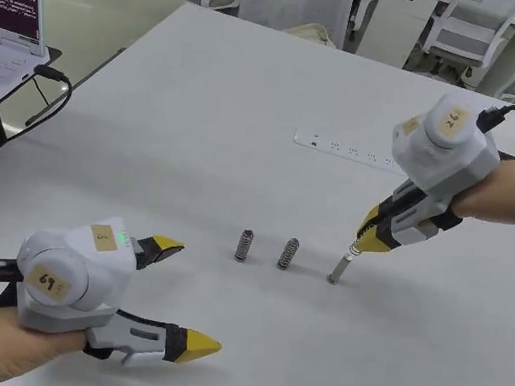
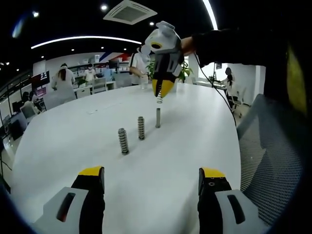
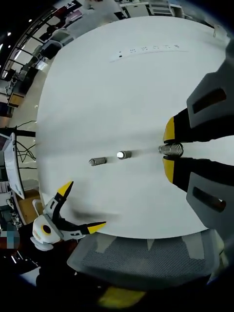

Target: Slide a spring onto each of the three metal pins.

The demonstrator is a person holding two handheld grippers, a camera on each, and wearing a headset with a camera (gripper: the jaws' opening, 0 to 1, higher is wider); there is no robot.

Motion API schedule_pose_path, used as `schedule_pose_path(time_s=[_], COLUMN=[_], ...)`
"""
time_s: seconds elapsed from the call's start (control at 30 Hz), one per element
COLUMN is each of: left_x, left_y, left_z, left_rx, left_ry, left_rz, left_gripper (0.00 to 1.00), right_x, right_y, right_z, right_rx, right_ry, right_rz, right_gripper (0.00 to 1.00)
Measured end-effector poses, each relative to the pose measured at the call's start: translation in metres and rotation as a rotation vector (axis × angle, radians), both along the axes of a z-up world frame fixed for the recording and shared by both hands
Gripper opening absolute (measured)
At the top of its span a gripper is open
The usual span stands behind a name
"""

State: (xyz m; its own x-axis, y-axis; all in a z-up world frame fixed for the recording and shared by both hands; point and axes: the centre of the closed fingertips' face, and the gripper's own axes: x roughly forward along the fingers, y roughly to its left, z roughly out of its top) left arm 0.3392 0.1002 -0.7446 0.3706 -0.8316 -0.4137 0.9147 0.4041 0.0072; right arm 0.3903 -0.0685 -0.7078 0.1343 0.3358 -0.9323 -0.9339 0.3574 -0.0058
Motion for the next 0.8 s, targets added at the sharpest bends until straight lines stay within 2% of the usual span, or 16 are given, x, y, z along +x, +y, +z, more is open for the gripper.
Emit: schedule_pose_path(time_s=[0.8], left_x=[-0.003], left_y=[-0.002], left_z=[-0.003], left_rx=[0.0], left_ry=[0.016], left_rz=[-0.015], left_gripper=[0.71], right_x=[-0.001], right_y=[0.0], right_z=[-0.012], right_rx=[-0.008], right_ry=[0.035], right_rz=[-0.003], right_gripper=[0.08])
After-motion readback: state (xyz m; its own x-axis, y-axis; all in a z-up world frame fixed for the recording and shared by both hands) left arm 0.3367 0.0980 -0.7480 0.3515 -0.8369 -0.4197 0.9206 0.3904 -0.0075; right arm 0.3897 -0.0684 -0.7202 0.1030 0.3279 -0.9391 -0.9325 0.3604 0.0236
